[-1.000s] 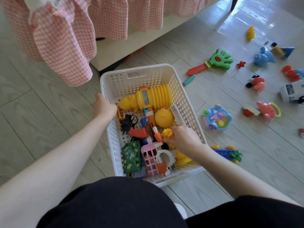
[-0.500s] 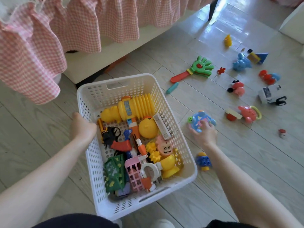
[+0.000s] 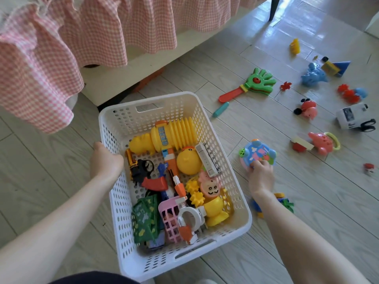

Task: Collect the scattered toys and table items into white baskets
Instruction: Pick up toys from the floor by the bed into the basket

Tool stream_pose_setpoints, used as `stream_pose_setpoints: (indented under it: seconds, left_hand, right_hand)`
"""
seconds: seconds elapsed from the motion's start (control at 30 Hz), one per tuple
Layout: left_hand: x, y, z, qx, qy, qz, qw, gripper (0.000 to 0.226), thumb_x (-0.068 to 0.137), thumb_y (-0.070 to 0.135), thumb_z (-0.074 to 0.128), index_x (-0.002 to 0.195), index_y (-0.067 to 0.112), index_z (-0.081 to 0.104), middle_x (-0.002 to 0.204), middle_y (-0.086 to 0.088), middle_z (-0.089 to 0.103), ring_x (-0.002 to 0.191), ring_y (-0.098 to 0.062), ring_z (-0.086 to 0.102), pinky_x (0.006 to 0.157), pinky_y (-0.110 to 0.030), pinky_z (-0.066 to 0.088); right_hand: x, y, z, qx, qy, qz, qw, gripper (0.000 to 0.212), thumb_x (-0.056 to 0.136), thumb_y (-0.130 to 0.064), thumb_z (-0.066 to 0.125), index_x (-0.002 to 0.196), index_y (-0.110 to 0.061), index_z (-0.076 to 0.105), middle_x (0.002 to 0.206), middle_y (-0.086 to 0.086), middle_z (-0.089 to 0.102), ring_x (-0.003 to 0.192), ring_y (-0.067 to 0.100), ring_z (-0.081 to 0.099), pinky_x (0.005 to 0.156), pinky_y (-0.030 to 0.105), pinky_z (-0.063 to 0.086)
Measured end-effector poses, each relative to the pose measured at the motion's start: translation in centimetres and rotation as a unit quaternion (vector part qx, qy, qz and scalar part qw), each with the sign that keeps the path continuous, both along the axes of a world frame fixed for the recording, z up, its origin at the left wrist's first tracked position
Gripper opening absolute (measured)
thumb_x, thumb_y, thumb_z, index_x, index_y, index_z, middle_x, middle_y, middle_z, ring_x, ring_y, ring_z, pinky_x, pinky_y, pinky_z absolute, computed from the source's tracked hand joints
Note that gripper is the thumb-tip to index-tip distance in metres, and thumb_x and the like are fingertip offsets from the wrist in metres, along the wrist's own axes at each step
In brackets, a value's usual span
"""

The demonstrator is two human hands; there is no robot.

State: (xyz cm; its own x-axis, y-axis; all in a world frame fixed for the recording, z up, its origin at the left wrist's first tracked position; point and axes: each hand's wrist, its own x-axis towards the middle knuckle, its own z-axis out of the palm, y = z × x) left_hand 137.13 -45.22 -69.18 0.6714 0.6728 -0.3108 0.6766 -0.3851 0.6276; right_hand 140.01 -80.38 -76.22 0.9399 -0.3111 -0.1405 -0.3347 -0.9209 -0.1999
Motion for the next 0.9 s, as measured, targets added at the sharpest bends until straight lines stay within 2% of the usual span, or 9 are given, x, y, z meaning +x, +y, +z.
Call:
stream_pose_setpoints:
  seconds: [0.1, 0.2, 0.27, 0.37, 0.47, 0.57, 0.73, 0.8, 0.9]
  left_hand:
    - [-0.1, -0.1, 0.1, -0.001, -0.001, 0.002, 1.000, 0.026, 0.087, -0.003, 0.041, 0.110, 0.005, 0.037, 0.085, -0.012, 0.044, 0.056, -0.021, 0.044, 0.042, -0.027, 0.031]
    - [-0.1, -0.1, 0.3, 0.000, -0.001, 0.001, 1.000, 0.024, 0.086, -0.003, 0.041, 0.108, 0.006, 0.037, 0.082, -0.010, 0.043, 0.055, -0.020, 0.043, 0.041, -0.026, 0.031]
    - [-0.1, -0.1, 0.3, 0.001, -0.001, 0.001, 1.000, 0.024, 0.086, -0.003, 0.041, 0.108, 0.006, 0.037, 0.082, -0.010, 0.043, 0.056, -0.020, 0.044, 0.042, -0.027, 0.032]
    - [-0.1, -0.1, 0.3, -0.001, -0.001, 0.000, 1.000, 0.026, 0.086, -0.004, 0.041, 0.111, 0.005, 0.037, 0.087, -0.012, 0.046, 0.057, -0.021, 0.045, 0.043, -0.027, 0.034]
    - [-0.1, -0.1, 0.2, -0.002, -0.003, 0.001, 1.000, 0.029, 0.086, -0.005, 0.040, 0.114, 0.005, 0.037, 0.081, -0.008, 0.043, 0.056, -0.020, 0.044, 0.042, -0.026, 0.032]
    - [-0.1, -0.1, 0.1, 0.004, 0.000, -0.001, 1.000, 0.030, 0.086, -0.004, 0.040, 0.115, 0.004, 0.036, 0.077, -0.006, 0.041, 0.055, -0.019, 0.042, 0.042, -0.026, 0.030]
    - [0.0, -0.1, -0.1, 0.009, 0.002, 0.005, 1.000, 0.029, 0.086, -0.005, 0.039, 0.113, 0.004, 0.037, 0.079, -0.008, 0.041, 0.053, -0.019, 0.041, 0.041, -0.026, 0.028]
    - [0.0, 0.0, -0.2, 0.009, 0.003, 0.006, 1.000, 0.027, 0.085, -0.005, 0.040, 0.111, 0.004, 0.037, 0.076, -0.007, 0.040, 0.053, -0.019, 0.041, 0.041, -0.026, 0.029]
    - [0.0, 0.1, -0.3, 0.009, 0.004, 0.001, 1.000, 0.028, 0.085, -0.004, 0.040, 0.110, 0.006, 0.036, 0.086, -0.013, 0.045, 0.056, -0.022, 0.043, 0.041, -0.026, 0.030]
  right_hand:
    - [0.0, -0.1, 0.0, 0.020, -0.018, 0.000, 1.000, 0.017, 0.091, -0.005, 0.049, 0.101, 0.002, 0.060, 0.116, 0.017, 0.054, 0.108, 0.032, 0.043, 0.075, 0.033, 0.036]
    - [-0.3, 0.1, 0.2, 0.053, -0.047, -0.039, 0.997, 0.023, 0.090, -0.015, 0.054, 0.108, -0.001, 0.060, 0.117, 0.017, 0.053, 0.108, 0.031, 0.045, 0.078, 0.035, 0.040]
    - [-0.4, 0.2, 0.3, 0.048, -0.060, -0.090, 0.993, 0.039, 0.087, -0.029, 0.060, 0.117, -0.005, 0.054, 0.124, 0.017, 0.048, 0.114, 0.032, 0.042, 0.085, 0.038, 0.040]
    - [-0.1, 0.3, 0.2, 0.066, -0.026, -0.169, 0.983, 0.078, 0.079, -0.052, 0.064, 0.138, -0.011, 0.033, 0.139, 0.021, 0.033, 0.129, 0.037, 0.033, 0.106, 0.048, 0.032]
    - [0.4, 0.4, -0.2, 0.138, 0.008, -0.225, 0.965, 0.095, 0.073, -0.060, 0.064, 0.146, -0.020, 0.017, 0.134, 0.021, 0.033, 0.123, 0.040, 0.038, 0.102, 0.050, 0.035]
    - [0.7, 0.4, -0.7, 0.195, 0.012, -0.238, 0.951, 0.084, 0.080, -0.050, 0.064, 0.145, -0.022, 0.020, 0.131, 0.020, 0.037, 0.121, 0.038, 0.042, 0.098, 0.048, 0.038]
    - [0.8, 0.3, -0.9, 0.199, -0.010, -0.235, 0.951, 0.069, 0.085, -0.037, 0.064, 0.142, -0.015, 0.032, 0.129, 0.021, 0.043, 0.121, 0.036, 0.042, 0.099, 0.044, 0.037]
    - [0.8, 0.4, -0.8, 0.199, -0.023, -0.233, 0.952, 0.059, 0.084, -0.036, 0.064, 0.132, -0.010, 0.043, 0.123, 0.021, 0.048, 0.115, 0.037, 0.046, 0.094, 0.042, 0.040]
    - [0.7, 0.7, -0.3, 0.225, -0.062, -0.241, 0.942, 0.039, 0.084, -0.032, 0.065, 0.110, -0.006, 0.055, 0.111, 0.020, 0.057, 0.103, 0.035, 0.053, 0.081, 0.033, 0.039]
